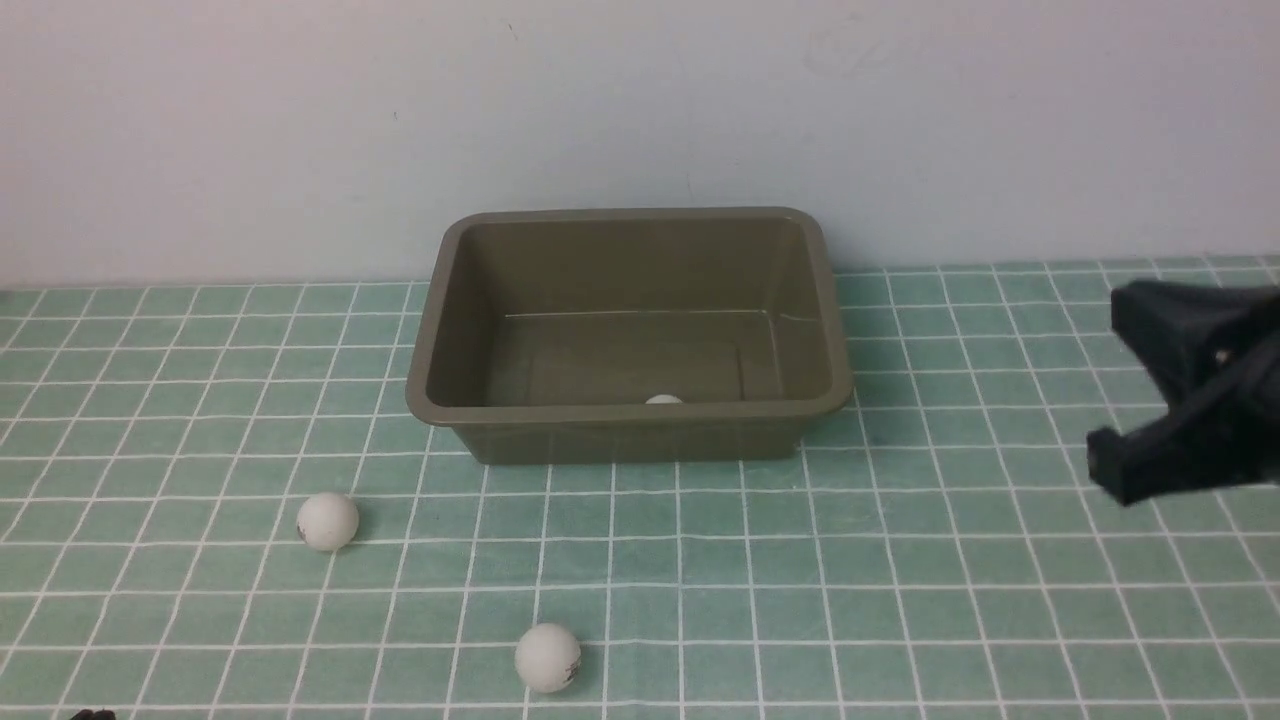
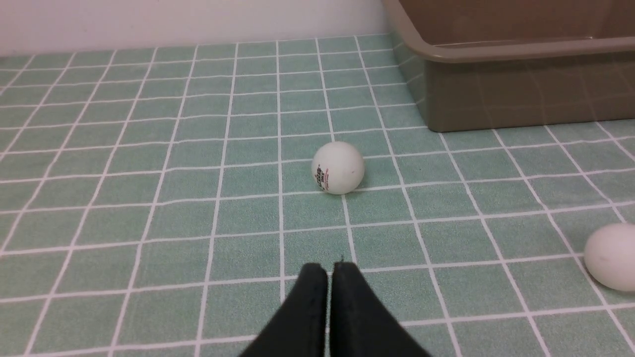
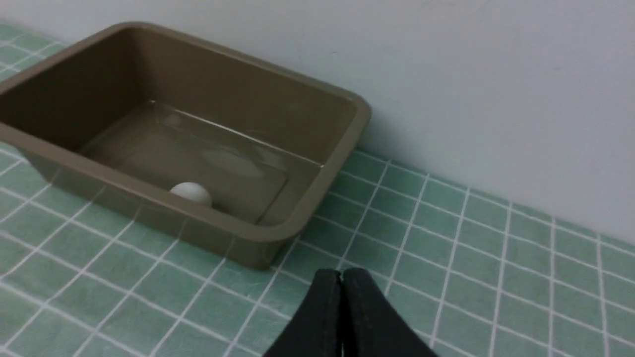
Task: Put the table tennis balls in the box on the green coffee tablecloth.
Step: 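Reach for and grasp a ping pong ball on the table beside the basket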
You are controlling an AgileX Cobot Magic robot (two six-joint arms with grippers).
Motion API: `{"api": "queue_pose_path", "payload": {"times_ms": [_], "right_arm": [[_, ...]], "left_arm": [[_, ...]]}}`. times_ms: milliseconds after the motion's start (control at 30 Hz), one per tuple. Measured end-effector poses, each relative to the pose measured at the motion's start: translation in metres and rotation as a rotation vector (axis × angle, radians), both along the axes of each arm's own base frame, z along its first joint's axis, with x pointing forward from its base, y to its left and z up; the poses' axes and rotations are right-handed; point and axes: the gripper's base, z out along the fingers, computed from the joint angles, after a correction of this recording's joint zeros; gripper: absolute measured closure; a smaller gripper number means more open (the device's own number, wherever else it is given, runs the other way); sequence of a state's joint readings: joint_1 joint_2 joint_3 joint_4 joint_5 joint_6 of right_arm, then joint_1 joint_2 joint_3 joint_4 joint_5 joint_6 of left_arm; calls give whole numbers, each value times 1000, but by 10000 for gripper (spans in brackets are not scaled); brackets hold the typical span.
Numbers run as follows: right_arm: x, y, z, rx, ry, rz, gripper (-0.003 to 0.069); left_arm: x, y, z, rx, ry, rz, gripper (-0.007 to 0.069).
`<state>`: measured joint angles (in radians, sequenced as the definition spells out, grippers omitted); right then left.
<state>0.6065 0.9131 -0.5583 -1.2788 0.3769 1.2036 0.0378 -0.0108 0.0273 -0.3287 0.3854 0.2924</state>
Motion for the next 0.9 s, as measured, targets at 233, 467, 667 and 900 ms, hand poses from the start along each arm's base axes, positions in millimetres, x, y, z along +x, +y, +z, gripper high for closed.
{"api": "queue_pose_path", "payload": {"times_ms": [233, 467, 667, 900], "right_arm": [[-4, 6, -7, 40, 23, 70, 675], [-4, 6, -7, 38, 22, 71, 675], [-4, 6, -7, 37, 21, 71, 675], [-5, -18, 7, 48, -68, 1, 675]], "left_arm": [[0, 0, 0, 0, 0, 0, 629], [0, 0, 0, 0, 0, 0, 629], [0, 0, 0, 0, 0, 0, 629], [0, 0, 0, 0, 0, 0, 629]]}}
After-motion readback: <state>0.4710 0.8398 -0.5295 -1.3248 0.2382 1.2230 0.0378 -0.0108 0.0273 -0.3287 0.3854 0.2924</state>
